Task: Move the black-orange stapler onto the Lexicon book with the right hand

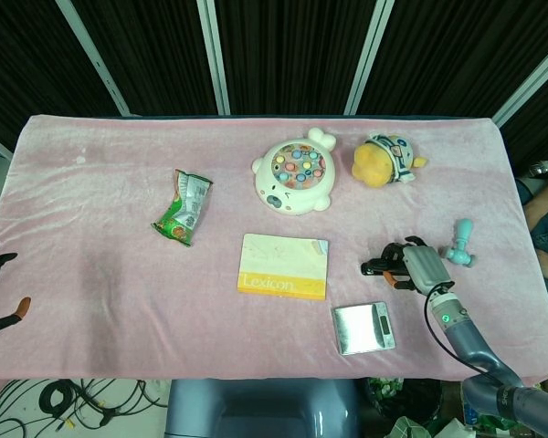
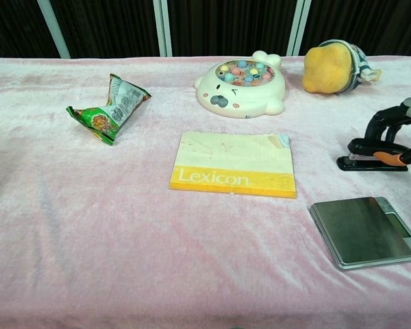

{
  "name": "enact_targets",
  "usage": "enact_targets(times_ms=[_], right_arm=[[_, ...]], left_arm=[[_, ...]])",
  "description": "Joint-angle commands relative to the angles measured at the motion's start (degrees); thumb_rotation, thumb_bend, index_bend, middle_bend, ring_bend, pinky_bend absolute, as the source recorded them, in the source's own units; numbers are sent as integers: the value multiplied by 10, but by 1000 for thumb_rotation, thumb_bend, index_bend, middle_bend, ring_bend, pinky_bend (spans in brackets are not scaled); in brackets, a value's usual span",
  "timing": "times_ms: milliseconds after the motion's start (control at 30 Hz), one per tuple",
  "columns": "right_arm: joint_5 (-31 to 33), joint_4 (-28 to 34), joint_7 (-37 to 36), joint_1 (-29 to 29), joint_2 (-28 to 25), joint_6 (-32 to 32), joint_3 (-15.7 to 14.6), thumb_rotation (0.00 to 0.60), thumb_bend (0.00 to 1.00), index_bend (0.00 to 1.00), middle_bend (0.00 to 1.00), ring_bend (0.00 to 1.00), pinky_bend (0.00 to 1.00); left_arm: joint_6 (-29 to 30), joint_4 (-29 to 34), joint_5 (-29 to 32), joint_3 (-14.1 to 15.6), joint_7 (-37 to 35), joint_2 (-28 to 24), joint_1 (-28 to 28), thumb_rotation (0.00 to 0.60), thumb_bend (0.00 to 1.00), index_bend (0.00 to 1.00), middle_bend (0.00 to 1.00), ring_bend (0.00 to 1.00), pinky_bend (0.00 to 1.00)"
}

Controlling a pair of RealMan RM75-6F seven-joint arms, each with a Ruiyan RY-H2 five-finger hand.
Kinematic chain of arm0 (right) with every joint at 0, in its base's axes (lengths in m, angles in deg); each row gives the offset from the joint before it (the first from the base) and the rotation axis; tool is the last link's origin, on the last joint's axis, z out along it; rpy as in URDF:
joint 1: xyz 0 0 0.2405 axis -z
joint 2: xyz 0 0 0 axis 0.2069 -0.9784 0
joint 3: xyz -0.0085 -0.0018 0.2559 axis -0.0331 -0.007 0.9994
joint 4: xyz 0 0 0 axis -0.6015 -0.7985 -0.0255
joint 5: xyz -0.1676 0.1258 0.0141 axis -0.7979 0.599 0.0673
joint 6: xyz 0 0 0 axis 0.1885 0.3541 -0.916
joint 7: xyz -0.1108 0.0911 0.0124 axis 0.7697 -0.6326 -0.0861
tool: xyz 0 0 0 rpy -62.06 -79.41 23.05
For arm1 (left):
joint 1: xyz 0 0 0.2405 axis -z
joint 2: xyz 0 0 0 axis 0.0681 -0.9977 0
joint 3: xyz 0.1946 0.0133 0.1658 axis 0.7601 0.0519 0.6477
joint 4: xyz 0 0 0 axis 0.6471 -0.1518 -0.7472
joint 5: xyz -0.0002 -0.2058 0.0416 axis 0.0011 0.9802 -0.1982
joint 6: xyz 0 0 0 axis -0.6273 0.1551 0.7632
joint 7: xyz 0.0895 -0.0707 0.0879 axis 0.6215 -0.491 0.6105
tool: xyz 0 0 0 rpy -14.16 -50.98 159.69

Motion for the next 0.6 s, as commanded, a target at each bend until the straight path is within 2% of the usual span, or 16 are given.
enact_targets(times_ms=[33, 267, 600], right_arm=[[0, 0, -1, 0, 0, 0, 0, 600, 411, 558, 498, 454, 162], [-3, 19, -15, 3, -7, 17, 8, 600, 412, 562, 498, 454, 162], [13, 127, 50, -5, -44, 26, 28, 600, 411, 562, 491, 454, 163]], left_arm=[[0, 0, 0, 0, 1, 0, 0, 600, 307, 196, 31, 0, 6], [0, 1, 1, 0, 0, 0, 0, 600, 307, 196, 30, 0, 6], [-3, 3, 3, -1, -1, 0, 1, 600, 307, 195, 30, 0, 6]])
